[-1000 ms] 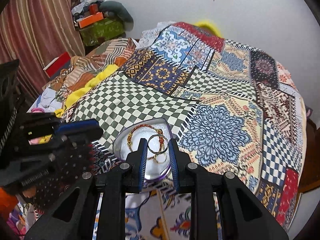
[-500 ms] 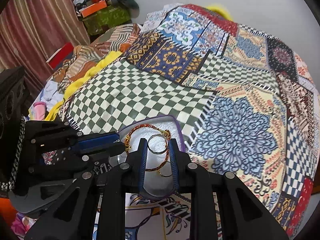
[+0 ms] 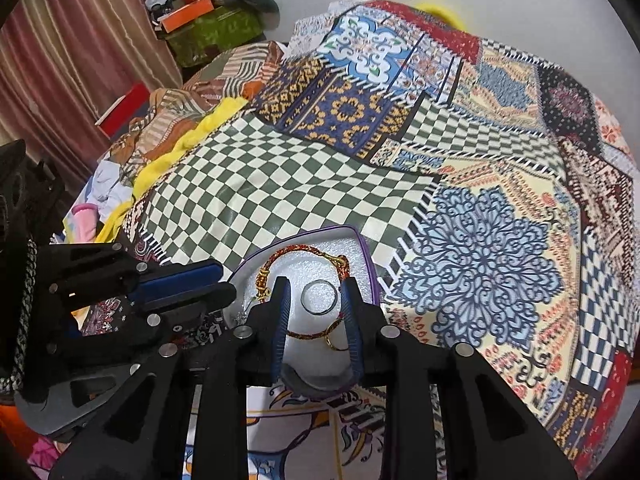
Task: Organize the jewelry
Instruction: 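Open both grippers over the heart box to drop the ring and charm, then lift both tools away from the heart box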
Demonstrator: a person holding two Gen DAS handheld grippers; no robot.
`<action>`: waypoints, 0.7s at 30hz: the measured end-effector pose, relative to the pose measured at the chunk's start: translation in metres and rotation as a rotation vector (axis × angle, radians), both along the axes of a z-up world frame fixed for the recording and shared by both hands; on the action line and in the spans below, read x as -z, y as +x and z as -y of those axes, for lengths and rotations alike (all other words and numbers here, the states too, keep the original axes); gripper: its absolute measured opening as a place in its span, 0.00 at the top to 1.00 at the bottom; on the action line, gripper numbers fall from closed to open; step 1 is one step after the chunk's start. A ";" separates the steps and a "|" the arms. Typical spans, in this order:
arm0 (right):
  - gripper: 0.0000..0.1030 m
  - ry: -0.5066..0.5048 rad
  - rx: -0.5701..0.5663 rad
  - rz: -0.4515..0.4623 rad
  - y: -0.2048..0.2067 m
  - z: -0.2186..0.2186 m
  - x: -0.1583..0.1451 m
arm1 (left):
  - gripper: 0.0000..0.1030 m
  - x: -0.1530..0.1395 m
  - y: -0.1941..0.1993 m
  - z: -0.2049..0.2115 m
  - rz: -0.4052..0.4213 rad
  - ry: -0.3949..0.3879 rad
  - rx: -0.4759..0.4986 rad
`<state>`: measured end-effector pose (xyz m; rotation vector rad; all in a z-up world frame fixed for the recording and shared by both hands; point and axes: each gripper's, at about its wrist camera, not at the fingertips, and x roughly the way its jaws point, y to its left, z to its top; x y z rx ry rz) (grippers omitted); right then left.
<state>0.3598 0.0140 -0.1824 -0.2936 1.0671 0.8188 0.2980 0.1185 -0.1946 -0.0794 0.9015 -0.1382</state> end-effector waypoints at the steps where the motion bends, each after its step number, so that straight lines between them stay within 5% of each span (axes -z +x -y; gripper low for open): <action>1: 0.77 -0.006 0.001 0.019 -0.003 0.001 -0.004 | 0.87 -0.001 -0.002 0.000 0.000 0.004 -0.002; 8: 0.76 -0.006 0.010 0.071 -0.023 0.017 -0.026 | 0.77 -0.015 -0.020 0.001 0.003 0.021 -0.028; 13: 0.61 -0.022 0.032 0.127 -0.043 0.032 -0.039 | 0.69 -0.028 -0.037 0.005 0.011 0.024 -0.041; 21: 0.61 0.013 0.075 0.162 -0.075 0.066 -0.066 | 0.60 -0.047 -0.074 0.020 0.029 0.069 -0.037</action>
